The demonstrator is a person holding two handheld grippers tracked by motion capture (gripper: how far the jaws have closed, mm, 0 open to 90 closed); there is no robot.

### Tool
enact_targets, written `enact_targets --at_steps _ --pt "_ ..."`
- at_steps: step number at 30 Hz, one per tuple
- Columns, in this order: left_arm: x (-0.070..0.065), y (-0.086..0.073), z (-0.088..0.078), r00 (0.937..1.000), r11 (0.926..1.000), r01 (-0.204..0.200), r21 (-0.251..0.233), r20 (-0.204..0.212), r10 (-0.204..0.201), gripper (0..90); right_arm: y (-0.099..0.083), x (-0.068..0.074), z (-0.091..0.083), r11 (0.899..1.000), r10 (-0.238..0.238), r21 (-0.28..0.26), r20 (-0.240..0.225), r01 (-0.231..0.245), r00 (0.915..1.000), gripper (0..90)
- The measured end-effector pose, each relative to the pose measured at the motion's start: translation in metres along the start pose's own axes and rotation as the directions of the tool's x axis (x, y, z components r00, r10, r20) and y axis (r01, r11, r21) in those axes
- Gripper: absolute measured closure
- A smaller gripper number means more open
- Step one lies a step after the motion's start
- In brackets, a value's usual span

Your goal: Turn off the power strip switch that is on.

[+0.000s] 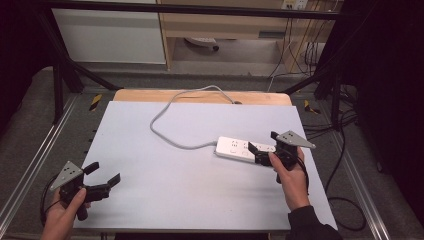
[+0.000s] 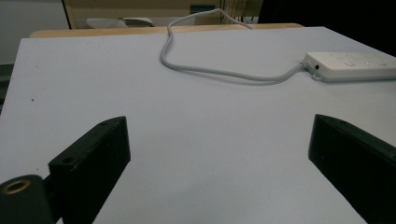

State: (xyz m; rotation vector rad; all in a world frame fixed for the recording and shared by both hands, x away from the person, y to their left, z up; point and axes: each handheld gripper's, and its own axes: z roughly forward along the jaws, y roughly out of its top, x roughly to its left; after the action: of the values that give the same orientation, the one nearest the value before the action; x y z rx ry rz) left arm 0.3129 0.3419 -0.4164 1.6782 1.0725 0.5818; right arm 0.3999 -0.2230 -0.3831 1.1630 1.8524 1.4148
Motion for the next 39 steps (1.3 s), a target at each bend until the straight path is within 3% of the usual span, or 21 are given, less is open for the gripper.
enact_targets --at_steps 39 --pt "0.0 0.0 0.0 1.0 1.0 -0.008 0.0 0.002 0.008 5.6 -0.006 0.012 0.036 0.998 0.013 0.059 -0.022 -0.011 0.9997 3.8"
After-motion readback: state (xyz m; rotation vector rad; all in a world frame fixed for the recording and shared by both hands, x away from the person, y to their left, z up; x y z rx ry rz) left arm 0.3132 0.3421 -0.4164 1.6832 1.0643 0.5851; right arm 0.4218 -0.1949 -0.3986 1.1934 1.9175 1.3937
